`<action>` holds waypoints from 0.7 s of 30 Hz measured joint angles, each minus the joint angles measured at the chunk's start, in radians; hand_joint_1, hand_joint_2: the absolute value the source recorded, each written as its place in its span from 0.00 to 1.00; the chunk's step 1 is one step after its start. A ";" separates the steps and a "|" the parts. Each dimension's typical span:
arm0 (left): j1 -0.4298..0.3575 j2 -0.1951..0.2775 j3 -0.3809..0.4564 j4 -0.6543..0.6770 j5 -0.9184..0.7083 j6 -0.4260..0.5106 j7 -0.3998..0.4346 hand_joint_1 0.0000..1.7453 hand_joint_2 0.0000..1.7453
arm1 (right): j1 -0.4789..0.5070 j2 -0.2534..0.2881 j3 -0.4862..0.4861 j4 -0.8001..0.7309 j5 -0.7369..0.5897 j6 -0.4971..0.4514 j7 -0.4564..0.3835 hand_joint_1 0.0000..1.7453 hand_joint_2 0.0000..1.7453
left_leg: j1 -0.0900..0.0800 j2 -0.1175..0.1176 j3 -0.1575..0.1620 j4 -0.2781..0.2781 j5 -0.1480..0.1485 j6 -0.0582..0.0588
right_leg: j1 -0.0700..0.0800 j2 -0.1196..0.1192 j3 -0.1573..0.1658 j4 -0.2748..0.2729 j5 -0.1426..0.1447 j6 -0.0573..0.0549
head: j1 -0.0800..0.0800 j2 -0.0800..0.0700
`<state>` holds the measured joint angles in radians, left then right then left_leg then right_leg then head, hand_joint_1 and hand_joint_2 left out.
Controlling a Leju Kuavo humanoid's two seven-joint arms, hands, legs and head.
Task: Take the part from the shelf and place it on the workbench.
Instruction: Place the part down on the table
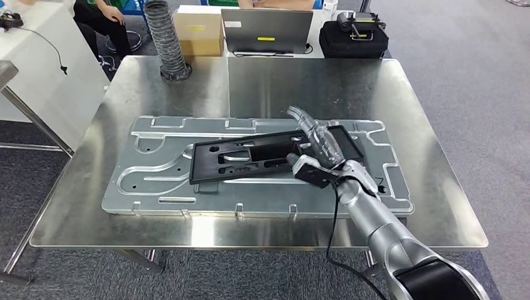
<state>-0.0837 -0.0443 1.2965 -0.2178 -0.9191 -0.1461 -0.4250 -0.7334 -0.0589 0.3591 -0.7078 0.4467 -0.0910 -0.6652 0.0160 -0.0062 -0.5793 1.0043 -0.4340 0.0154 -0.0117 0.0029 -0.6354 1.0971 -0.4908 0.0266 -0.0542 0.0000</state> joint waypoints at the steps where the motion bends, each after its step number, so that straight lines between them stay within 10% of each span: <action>1: 0.000 0.000 0.000 0.000 -0.001 0.000 0.000 0.00 0.00 | 0.018 -0.013 -0.009 -0.065 -0.084 0.032 0.000 0.00 0.00 | -0.001 0.000 -0.001 0.000 0.000 0.003 | 0.000 0.000 -0.031 0.068 -0.034 0.002 | 0.000 0.000; 4: 0.005 0.000 0.000 0.000 -0.001 0.001 0.000 0.00 0.00 | 0.084 -0.059 -0.044 -0.266 -0.299 0.118 0.000 0.00 0.00 | -0.006 -0.001 0.000 0.001 -0.003 0.008 | -0.001 0.000 -0.102 0.212 -0.077 0.003 | 0.000 0.000; 8: 0.006 0.000 0.001 0.000 0.009 0.003 0.001 0.00 0.00 | 0.141 -0.101 -0.117 -0.502 -0.447 0.152 0.000 0.00 0.00 | -0.013 -0.002 0.004 0.007 -0.010 0.004 | 0.005 -0.002 -0.005 -0.005 0.037 -0.015 | 0.000 0.000; 12: 0.007 -0.001 0.006 0.000 0.018 0.007 -0.002 0.00 0.00 | 0.239 -0.113 -0.229 -0.723 -0.498 0.120 0.000 0.00 0.00 | -0.017 -0.002 0.004 0.008 -0.017 -0.012 | 0.011 -0.005 0.029 -0.080 0.056 -0.028 | 0.000 0.000; 15: 0.007 0.000 0.017 0.000 0.032 0.010 -0.010 0.00 0.00 | 0.331 -0.098 -0.332 -0.871 -0.422 -0.038 0.000 0.00 0.00 | -0.015 0.000 -0.020 0.074 -0.068 -0.028 | 0.002 -0.010 0.036 -0.091 0.058 -0.040 | 0.000 0.000; 18: 0.008 -0.001 0.027 0.000 0.048 0.006 -0.021 0.00 0.00 | 0.438 -0.072 -0.431 -0.984 -0.282 -0.265 0.002 0.00 0.00 | -0.007 0.000 -0.101 0.263 -0.159 -0.039 | 0.002 -0.014 0.040 -0.091 0.054 -0.046 | 0.000 0.000; 21: 0.010 -0.001 0.040 0.000 0.058 -0.009 -0.025 0.00 0.00 | 0.584 -0.045 -0.530 -1.066 -0.177 -0.431 0.001 0.00 0.00 | -0.001 0.001 -0.079 0.229 -0.115 -0.043 | 0.001 -0.015 0.045 -0.089 0.051 -0.043 | 0.000 0.000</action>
<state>-0.0733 -0.0450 1.3362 -0.2178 -0.8609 -0.1556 -0.4498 -0.1493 -0.1037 -0.1713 -1.7735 0.2696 -0.5219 -0.6640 0.0145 -0.0057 -0.6588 1.2331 -0.5488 -0.0276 -0.0105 -0.0116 -0.5909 1.0080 -0.4397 -0.0162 -0.0542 0.0000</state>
